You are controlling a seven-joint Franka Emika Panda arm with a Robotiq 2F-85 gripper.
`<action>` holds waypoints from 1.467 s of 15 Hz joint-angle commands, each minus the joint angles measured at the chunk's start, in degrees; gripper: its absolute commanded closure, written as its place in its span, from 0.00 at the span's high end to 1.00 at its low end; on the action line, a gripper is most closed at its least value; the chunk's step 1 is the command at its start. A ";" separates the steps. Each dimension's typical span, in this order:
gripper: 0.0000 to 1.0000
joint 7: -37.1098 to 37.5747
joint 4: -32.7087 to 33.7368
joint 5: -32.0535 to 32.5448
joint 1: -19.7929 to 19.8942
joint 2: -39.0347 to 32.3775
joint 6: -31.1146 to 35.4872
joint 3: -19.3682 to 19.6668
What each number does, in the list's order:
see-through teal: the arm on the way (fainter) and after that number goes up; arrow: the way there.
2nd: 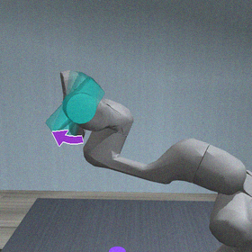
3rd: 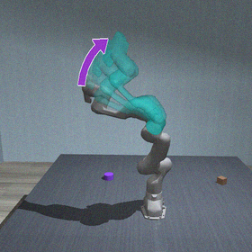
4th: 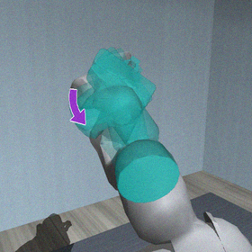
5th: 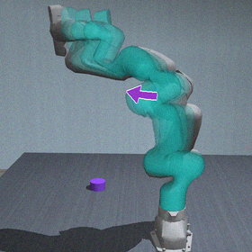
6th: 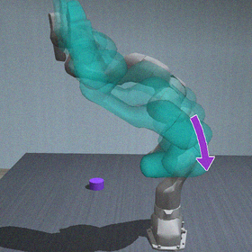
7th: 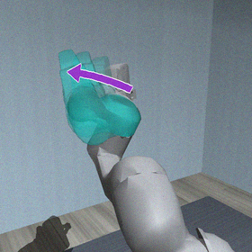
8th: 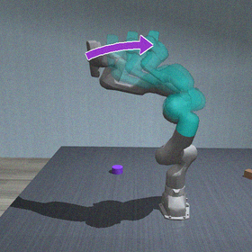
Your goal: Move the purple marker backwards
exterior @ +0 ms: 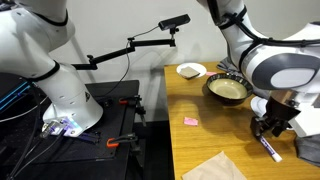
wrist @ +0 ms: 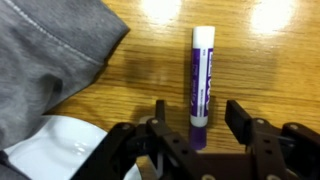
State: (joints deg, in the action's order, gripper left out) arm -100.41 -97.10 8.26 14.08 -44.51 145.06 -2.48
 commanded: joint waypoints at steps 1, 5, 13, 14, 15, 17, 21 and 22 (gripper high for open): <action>0.98 4.87 -4.14 -3.30 -0.14 6.20 -2.19 -0.38; 1.00 14.03 -6.59 -5.56 -1.40 11.98 -7.13 0.72; 1.00 33.00 -16.00 -7.19 -3.77 27.80 -11.65 1.00; 1.00 35.48 -16.90 -6.86 -4.34 29.49 -12.51 1.30; 1.00 38.00 -17.34 -6.63 -4.77 31.03 -14.14 1.53; 1.00 41.57 -18.27 -6.73 -5.21 33.65 -16.55 1.71; 1.00 46.66 -20.51 -6.05 -6.17 37.23 -18.07 2.05; 1.00 47.38 -21.02 -5.73 -6.42 37.76 -18.38 2.09</action>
State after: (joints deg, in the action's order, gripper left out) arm -56.15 -115.05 2.42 9.33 -10.21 127.94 -1.59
